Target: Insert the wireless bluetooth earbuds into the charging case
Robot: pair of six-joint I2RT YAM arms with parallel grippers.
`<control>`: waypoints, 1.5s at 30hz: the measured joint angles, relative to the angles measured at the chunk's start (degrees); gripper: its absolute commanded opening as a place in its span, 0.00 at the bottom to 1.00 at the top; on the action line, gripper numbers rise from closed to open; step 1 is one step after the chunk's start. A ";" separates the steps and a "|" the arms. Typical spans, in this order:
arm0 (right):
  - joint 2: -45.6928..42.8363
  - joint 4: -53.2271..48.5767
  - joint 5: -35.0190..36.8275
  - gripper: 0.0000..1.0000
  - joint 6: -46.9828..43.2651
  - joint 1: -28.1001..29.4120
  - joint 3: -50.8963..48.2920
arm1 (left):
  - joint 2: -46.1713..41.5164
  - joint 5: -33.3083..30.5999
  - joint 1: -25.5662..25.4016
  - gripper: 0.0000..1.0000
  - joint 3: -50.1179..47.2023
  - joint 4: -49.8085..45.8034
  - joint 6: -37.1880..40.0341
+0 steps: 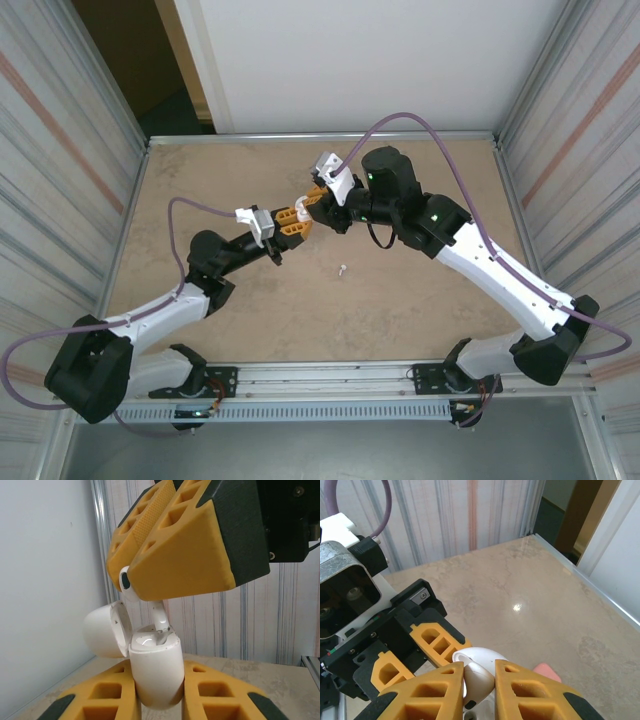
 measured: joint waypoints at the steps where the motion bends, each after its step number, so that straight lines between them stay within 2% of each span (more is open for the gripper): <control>1: 0.00 0.00 0.00 0.19 -0.07 0.00 -0.02 | 0.00 0.00 0.00 0.00 0.00 0.00 0.00; 23: 0.22 -0.24 -0.85 0.19 -2.78 0.22 -0.57 | -0.02 0.57 0.00 0.00 0.00 -0.02 0.00; 29: 0.28 -0.24 -0.96 0.22 -3.19 0.22 -0.57 | -0.02 0.57 0.00 0.00 0.00 -0.02 0.00; 45: 0.04 0.07 -2.10 0.50 -0.31 0.31 -0.57 | -0.02 -0.04 0.00 0.00 0.00 -0.04 0.00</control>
